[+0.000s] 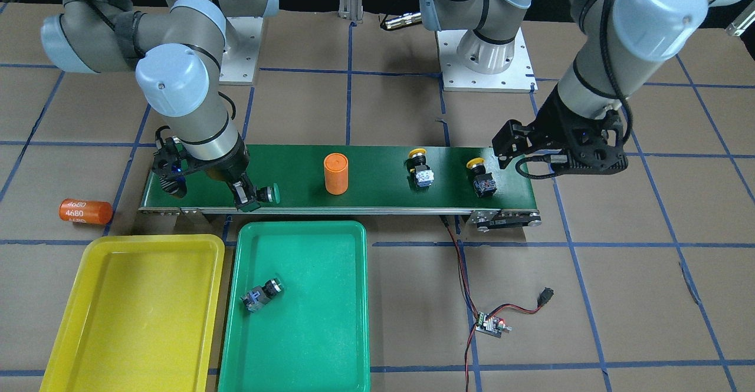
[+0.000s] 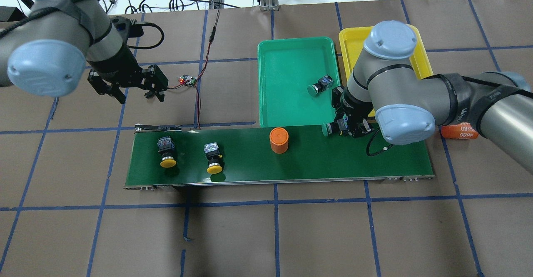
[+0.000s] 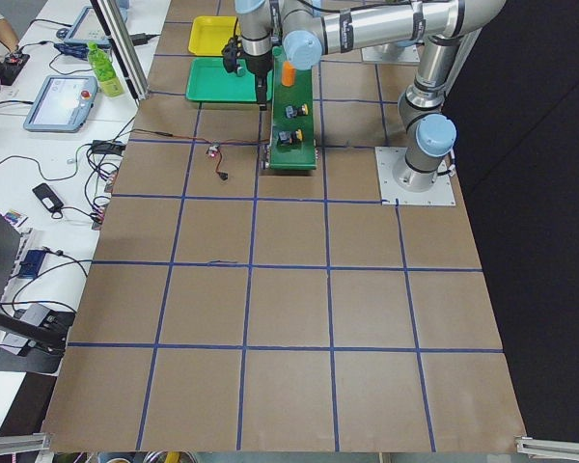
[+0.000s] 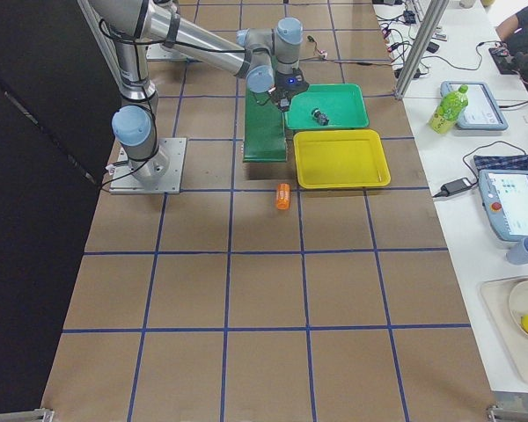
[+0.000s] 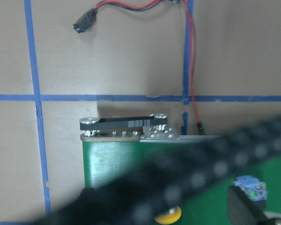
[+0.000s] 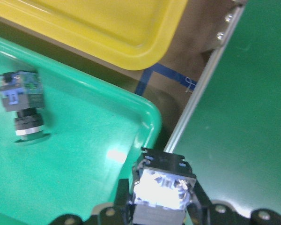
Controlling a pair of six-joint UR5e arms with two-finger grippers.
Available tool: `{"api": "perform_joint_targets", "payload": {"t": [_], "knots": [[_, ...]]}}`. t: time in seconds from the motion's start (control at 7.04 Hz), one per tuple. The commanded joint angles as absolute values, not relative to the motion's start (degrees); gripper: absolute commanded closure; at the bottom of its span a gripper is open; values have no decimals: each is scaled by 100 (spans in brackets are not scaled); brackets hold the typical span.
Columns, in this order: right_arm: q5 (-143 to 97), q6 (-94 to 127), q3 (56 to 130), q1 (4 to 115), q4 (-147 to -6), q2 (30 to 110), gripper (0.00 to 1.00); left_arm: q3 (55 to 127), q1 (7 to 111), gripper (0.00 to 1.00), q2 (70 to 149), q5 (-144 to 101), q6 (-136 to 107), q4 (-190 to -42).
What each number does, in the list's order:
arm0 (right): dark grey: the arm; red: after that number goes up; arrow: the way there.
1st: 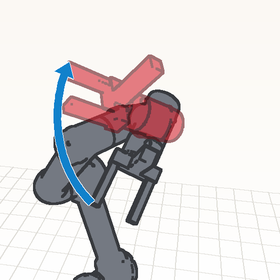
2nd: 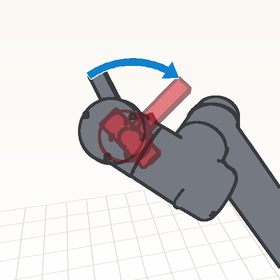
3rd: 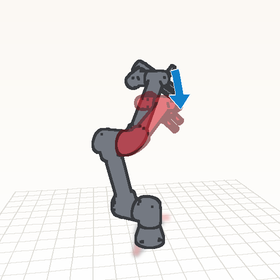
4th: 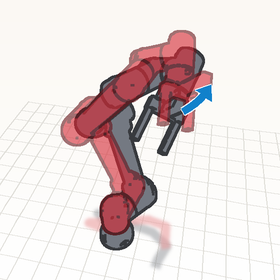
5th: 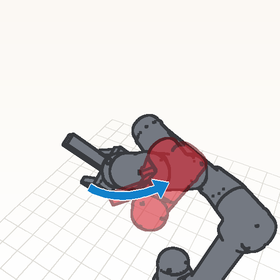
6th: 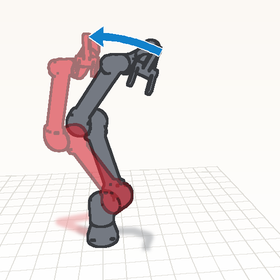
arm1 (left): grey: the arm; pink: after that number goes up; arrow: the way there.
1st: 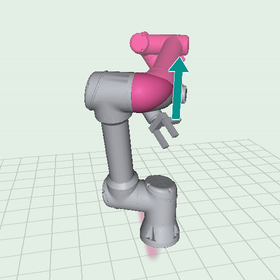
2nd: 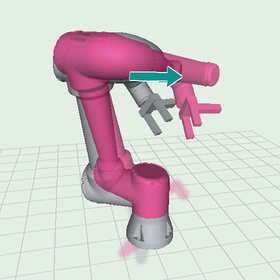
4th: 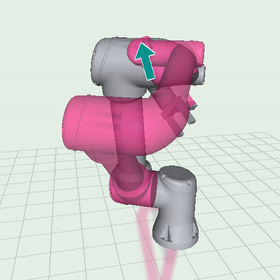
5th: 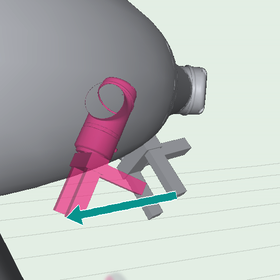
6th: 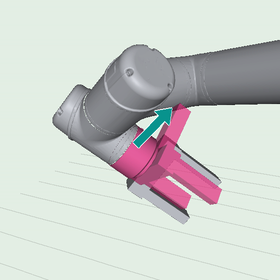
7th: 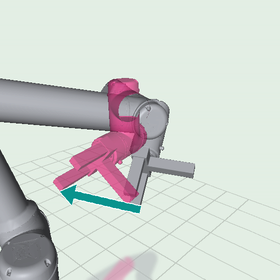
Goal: Sort buttons by color to trays
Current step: 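Lower green button into teal tray with right gripper while left arm rises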
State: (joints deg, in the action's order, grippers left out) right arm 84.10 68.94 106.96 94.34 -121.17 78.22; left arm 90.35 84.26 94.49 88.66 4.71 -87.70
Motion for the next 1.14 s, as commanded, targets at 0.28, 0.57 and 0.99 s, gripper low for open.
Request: {"api": "perform_joint_targets", "payload": {"t": [0.28, 0.57, 0.99], "knots": [[8297, 6891, 9484, 9518, -12242, 6532, 100, 8332, 8771, 0, 9212, 8903, 475, -9587], [8105, 6865, 9475, 9501, -12445, 6329, 87, 8271, 8789, 0, 9088, 9191, 466, -10123], [8156, 6855, 9475, 9475, -12419, 6468, 0, 8420, 8789, 0, 9000, 9185, 431, -10116]]}}
